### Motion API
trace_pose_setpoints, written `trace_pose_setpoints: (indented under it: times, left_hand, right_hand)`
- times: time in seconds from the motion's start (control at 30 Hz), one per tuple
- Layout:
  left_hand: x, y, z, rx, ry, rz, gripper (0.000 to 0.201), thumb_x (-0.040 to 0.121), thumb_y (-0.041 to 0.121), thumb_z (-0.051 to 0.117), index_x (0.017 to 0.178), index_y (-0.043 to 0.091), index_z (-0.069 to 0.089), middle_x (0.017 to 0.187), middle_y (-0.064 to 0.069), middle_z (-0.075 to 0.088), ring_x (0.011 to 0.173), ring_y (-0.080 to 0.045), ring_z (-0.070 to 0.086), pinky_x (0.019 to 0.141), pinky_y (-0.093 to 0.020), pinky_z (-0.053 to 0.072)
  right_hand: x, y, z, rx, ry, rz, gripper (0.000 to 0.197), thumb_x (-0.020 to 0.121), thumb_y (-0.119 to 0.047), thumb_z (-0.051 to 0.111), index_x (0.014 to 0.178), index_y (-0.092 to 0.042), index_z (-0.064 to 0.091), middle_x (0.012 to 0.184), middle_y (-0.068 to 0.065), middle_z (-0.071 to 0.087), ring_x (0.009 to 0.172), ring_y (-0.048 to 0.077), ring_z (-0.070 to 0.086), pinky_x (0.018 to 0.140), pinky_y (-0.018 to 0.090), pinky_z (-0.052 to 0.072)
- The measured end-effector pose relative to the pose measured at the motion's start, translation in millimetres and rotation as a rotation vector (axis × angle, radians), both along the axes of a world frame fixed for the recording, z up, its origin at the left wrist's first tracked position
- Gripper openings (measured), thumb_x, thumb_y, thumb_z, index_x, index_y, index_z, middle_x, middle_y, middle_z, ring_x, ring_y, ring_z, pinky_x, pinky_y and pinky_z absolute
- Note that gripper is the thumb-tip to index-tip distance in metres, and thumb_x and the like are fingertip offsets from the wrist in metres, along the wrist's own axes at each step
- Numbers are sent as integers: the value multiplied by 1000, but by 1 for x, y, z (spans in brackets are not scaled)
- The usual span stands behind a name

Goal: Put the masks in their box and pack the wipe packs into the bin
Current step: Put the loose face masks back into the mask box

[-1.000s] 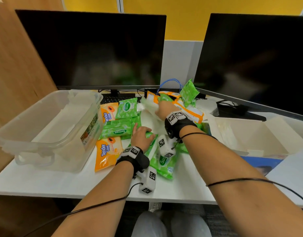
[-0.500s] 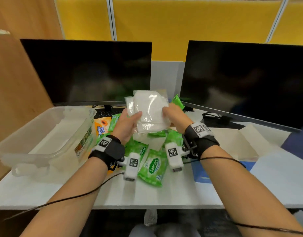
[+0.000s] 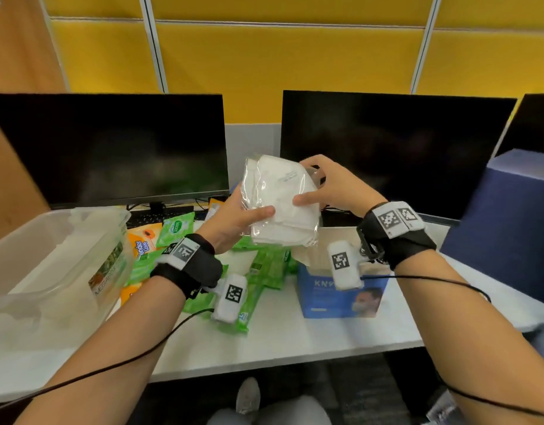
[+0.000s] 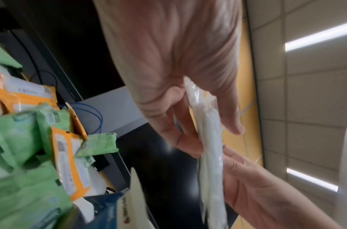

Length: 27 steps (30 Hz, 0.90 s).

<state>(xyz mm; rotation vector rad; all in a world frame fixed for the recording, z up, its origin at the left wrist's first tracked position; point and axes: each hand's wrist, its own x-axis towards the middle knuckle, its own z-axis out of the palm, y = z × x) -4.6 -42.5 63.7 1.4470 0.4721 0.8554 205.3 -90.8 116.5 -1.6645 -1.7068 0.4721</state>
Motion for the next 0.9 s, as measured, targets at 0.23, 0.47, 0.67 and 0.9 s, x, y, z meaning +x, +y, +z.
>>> trace_pose_setpoints:
  times: [0.23, 0.47, 0.67, 0.9]
  left_hand:
    - [36, -12, 3, -36, 24, -85, 65, 82, -12, 59, 140, 9, 39, 131, -10, 59, 116, -25, 61, 88, -31, 55]
    - [44, 2, -15, -82, -91, 383, 47, 91, -4, 52, 135, 6, 41, 129, -11, 58, 116, -31, 59, 84, -38, 55]
    - [47, -1, -13, -158, -238, 611, 37, 93, 2, 53, 126, 9, 40, 126, -9, 56, 105, -21, 61, 77, -31, 57]
    - [56, -7, -14, -138, -215, 608, 37, 95, 5, 51, 129, 4, 38, 129, -10, 54, 109, -23, 59, 70, -29, 57]
  right_hand:
    - [38, -28, -10, 173, 276, -184, 38, 82, -21, 74, 108, -11, 48, 103, 3, 62, 86, 13, 66, 59, 22, 58]
    - [79, -48, -15, 228, -16, -453, 28, 87, -24, 64, 109, -10, 54, 103, 5, 58, 90, 20, 59, 66, 31, 56]
    - [71, -62, -36, -97, -357, -451, 14, 93, -26, 56, 91, -12, 53, 92, 9, 58, 86, 29, 62, 72, 36, 56]
    - [37, -47, -77, -361, -265, -208, 24, 91, -24, 62, 109, -9, 56, 106, 9, 61, 94, 24, 63, 77, 31, 55]
